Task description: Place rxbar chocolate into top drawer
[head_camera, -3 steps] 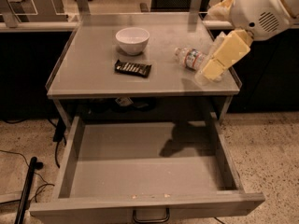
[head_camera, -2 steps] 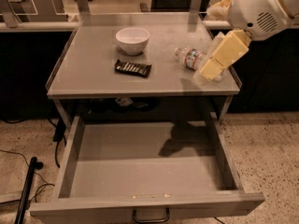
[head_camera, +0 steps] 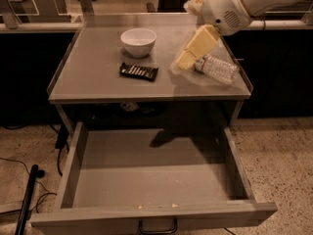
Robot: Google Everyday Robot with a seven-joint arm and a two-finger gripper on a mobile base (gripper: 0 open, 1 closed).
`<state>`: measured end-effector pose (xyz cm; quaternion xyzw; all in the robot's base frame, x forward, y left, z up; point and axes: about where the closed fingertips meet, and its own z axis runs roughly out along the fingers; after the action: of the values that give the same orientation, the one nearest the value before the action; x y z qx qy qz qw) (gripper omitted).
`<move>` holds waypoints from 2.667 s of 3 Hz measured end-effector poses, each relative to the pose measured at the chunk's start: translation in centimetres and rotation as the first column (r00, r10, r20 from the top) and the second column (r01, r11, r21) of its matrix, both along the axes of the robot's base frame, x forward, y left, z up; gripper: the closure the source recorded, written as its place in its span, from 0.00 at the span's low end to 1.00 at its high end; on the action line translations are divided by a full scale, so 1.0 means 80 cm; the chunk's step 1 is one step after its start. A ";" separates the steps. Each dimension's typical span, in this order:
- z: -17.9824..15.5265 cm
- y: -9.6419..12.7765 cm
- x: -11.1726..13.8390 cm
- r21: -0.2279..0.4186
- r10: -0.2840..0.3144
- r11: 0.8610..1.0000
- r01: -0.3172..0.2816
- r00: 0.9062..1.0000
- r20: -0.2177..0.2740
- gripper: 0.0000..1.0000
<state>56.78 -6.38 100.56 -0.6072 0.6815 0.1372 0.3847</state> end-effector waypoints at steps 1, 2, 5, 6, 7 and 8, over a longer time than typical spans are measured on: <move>-0.017 0.030 0.035 0.022 0.019 1.000 -0.019 1.000 -0.018 0.00; -0.037 0.052 0.055 -0.003 0.020 1.000 -0.020 0.999 -0.043 0.00; -0.120 0.094 0.088 -0.088 0.002 0.996 -0.012 0.994 -0.110 0.00; -0.130 0.111 0.098 -0.076 0.032 0.996 -0.042 0.992 -0.120 0.00; -0.141 0.130 0.109 -0.054 0.056 0.997 -0.064 0.989 -0.138 0.00; -0.149 0.147 0.121 -0.030 0.074 0.996 -0.080 0.985 -0.157 0.00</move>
Offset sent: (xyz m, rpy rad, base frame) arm 0.0629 0.0582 -0.0495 -0.0403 0.0707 0.0113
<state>66.45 5.37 88.60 -0.6274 0.6878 0.1866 0.3139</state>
